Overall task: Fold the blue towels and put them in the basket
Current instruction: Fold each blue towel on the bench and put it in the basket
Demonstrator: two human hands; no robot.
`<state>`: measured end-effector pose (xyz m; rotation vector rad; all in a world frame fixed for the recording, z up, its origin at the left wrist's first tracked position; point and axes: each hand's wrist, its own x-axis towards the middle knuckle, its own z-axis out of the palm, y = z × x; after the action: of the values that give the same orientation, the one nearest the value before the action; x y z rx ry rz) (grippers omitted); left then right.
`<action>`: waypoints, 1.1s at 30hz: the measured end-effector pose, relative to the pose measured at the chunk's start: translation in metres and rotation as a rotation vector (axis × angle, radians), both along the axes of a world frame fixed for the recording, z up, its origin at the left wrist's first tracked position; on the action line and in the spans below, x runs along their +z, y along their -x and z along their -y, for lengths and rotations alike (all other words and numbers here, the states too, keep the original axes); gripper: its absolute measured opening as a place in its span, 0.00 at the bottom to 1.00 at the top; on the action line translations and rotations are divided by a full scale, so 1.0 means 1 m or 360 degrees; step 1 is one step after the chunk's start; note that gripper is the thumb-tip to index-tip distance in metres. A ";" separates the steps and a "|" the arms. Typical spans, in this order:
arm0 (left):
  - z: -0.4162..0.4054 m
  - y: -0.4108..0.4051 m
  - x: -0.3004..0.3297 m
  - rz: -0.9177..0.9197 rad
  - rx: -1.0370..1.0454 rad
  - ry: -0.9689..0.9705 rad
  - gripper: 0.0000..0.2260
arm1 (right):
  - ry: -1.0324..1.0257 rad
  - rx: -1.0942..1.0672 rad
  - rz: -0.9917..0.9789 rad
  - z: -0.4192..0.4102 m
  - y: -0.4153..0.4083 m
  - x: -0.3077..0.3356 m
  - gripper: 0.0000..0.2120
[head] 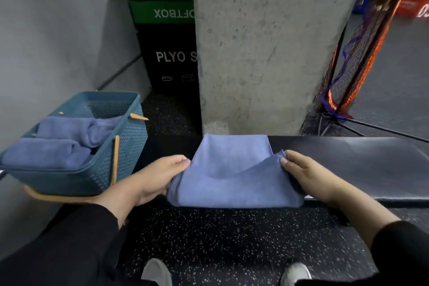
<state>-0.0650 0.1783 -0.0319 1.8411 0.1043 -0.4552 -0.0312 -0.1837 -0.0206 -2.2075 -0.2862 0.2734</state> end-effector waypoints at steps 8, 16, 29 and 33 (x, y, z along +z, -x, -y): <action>-0.001 -0.023 -0.021 -0.0045 0.0123 0.0137 0.12 | -0.0375 -0.0229 -0.0275 -0.011 -0.032 -0.023 0.13; 0.003 -0.111 -0.072 0.0414 -0.0087 -0.0898 0.13 | -0.0107 -0.0493 -0.0064 -0.034 -0.113 -0.065 0.16; -0.012 -0.156 -0.109 0.0390 -0.0361 -0.1519 0.09 | 0.0466 -0.0360 0.0096 -0.048 -0.150 -0.101 0.15; -0.007 -0.147 -0.102 0.0442 -0.0277 -0.1619 0.15 | 0.0450 -0.0420 0.0077 -0.045 -0.148 -0.098 0.15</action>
<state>0.0815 0.1855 -0.1340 2.9124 -0.0283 -0.2649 0.1166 -0.1383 -0.1189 -2.5010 0.0223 0.1206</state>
